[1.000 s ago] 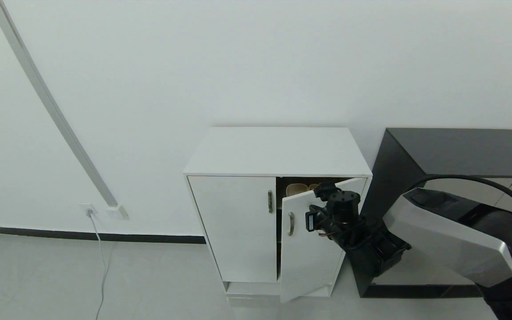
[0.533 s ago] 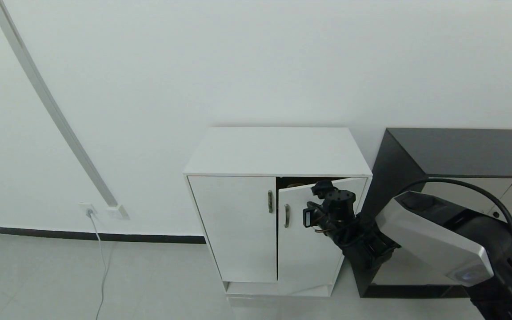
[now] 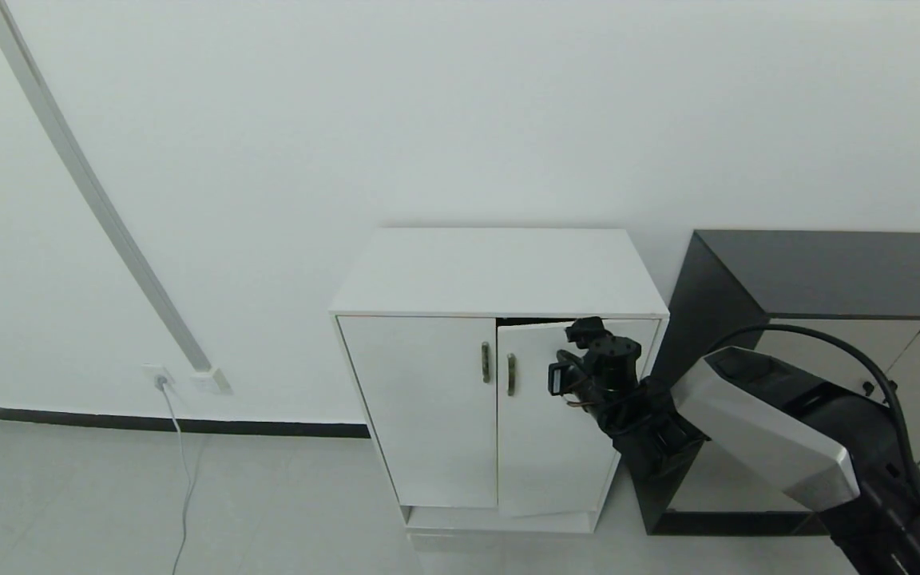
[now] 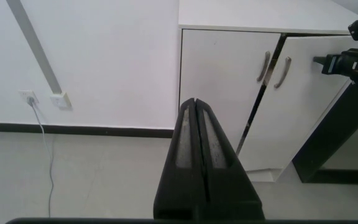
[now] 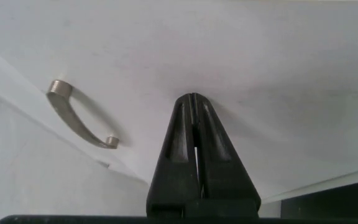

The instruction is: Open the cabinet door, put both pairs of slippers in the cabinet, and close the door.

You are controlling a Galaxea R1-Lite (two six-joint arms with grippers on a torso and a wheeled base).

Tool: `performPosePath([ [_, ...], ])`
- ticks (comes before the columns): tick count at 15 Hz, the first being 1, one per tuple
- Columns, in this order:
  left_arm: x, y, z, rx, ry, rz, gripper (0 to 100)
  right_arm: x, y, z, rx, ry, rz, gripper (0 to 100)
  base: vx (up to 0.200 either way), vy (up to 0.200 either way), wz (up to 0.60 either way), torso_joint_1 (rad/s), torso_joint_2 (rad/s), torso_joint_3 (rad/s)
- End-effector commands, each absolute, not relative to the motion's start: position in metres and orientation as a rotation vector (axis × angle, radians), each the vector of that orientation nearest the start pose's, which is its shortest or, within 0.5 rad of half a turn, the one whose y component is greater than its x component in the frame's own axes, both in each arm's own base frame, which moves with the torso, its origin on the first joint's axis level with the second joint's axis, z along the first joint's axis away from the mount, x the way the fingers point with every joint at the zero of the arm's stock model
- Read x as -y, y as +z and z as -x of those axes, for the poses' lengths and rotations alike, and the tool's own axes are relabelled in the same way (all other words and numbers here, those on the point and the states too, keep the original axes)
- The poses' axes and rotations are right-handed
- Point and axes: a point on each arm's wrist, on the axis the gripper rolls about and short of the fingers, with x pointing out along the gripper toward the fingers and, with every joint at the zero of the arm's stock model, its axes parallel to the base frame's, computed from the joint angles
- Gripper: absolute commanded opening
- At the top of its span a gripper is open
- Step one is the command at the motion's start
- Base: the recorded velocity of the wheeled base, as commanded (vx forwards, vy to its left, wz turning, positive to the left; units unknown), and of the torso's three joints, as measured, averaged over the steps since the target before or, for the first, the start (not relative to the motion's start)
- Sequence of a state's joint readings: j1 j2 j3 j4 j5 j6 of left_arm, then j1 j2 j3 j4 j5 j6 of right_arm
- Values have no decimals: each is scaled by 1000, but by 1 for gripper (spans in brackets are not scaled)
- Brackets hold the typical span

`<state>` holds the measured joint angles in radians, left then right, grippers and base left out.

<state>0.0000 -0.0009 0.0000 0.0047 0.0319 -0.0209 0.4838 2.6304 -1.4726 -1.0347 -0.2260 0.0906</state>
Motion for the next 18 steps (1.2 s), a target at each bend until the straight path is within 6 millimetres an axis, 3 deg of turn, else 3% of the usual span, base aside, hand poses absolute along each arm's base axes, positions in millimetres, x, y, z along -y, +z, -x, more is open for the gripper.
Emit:
performPosePath([
  [1,-1,75,23,-4,32,21,0,-228,-1,-451,-125,247,-48,0,0,0,0,0,0,0],
  [18,-1,75,23,-4,34,23,0,-225,-1,-463,-68,233,-68,0,0,0,0,0,0,0],
])
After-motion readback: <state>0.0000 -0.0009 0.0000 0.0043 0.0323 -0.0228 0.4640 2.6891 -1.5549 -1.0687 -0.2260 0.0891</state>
